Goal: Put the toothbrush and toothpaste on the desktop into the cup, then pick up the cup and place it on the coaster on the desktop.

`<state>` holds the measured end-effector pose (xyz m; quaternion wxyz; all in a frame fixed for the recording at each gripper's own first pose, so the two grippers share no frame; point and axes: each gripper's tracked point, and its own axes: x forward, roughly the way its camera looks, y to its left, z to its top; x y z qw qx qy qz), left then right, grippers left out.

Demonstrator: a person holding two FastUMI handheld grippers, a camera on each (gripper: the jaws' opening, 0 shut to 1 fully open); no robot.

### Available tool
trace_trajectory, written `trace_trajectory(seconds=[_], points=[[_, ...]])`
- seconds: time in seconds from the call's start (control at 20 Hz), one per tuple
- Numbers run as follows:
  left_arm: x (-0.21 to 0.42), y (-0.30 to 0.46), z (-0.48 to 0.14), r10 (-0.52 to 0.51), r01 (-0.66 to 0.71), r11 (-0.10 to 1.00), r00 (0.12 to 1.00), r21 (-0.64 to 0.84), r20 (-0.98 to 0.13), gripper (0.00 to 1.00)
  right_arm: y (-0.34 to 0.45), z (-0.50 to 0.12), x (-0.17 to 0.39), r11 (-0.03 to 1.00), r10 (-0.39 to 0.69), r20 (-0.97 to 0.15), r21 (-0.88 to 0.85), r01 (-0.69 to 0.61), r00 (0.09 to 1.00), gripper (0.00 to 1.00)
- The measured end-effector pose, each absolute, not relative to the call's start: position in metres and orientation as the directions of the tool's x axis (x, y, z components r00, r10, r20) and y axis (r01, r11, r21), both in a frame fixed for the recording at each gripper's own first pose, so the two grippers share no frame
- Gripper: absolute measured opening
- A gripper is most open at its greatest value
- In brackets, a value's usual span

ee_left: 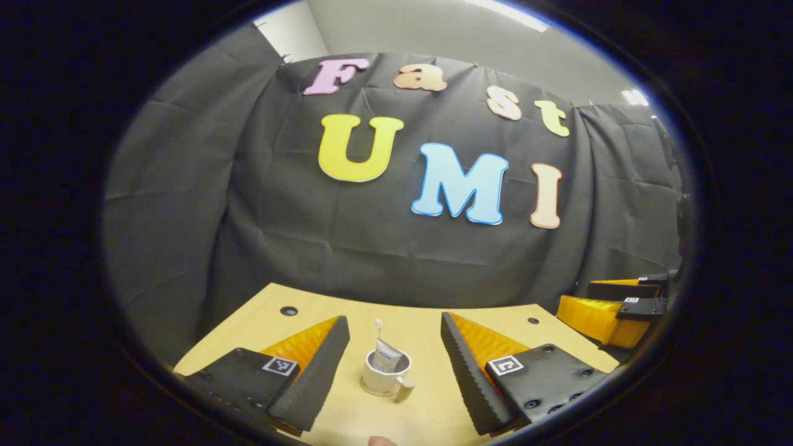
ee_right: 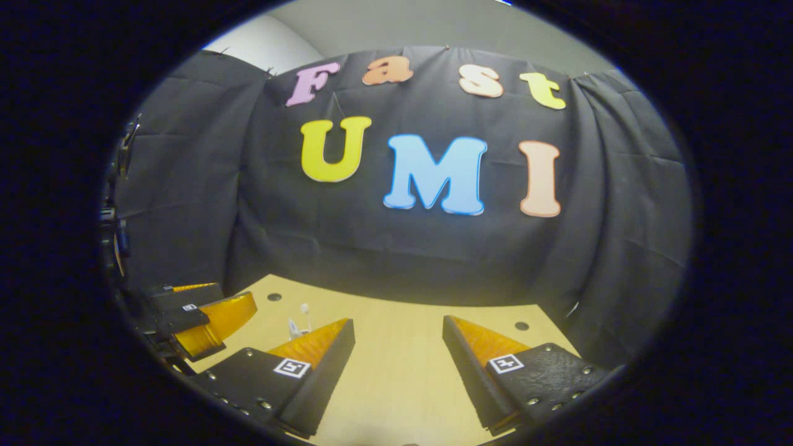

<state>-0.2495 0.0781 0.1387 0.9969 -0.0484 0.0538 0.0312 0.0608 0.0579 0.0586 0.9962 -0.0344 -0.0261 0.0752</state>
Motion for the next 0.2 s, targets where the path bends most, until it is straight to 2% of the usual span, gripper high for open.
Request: trace_trajectory(seconds=[0.2], points=[[-0.258, 0.056, 0.166, 0.051, -0.053, 0.996, 0.998, -0.067, -0.043, 0.95, 0.037, 0.083, 0.052, 0.990, 0.124, 0.171, -0.086, -0.110, 0.977, 0.87]])
